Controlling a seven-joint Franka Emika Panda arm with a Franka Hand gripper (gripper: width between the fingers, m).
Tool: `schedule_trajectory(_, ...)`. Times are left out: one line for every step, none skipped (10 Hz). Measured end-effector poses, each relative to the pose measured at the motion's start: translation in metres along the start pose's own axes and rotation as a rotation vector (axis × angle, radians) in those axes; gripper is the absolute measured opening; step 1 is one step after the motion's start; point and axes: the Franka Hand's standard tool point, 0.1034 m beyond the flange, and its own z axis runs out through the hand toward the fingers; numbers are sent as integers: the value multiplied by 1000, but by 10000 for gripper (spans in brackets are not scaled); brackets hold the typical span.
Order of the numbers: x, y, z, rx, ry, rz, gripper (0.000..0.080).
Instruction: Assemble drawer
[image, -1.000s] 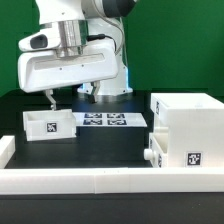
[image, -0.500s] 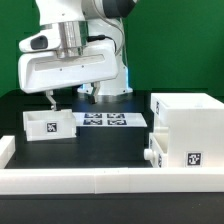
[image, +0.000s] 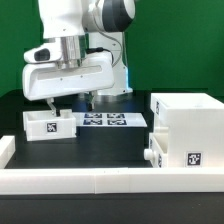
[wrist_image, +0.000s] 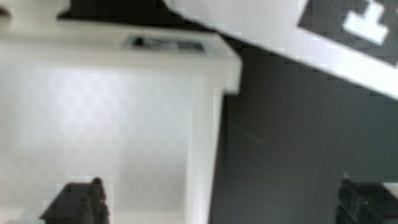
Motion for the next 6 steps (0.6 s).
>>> schedule_trajectory(-3, 1, 7, -3, 5, 7, 649)
schedule_trajectory(-7, -1, 14, 2, 4, 6, 649)
schedule_trajectory(-10, 0, 20, -1, 9, 4, 649)
schedule_trajectory(-14, -1, 24, 6, 5, 11, 649)
schedule_trajectory(-14, 0, 25, 2, 9, 11, 649)
schedule_trajectory(-15, -1, 26, -2, 11, 12, 649)
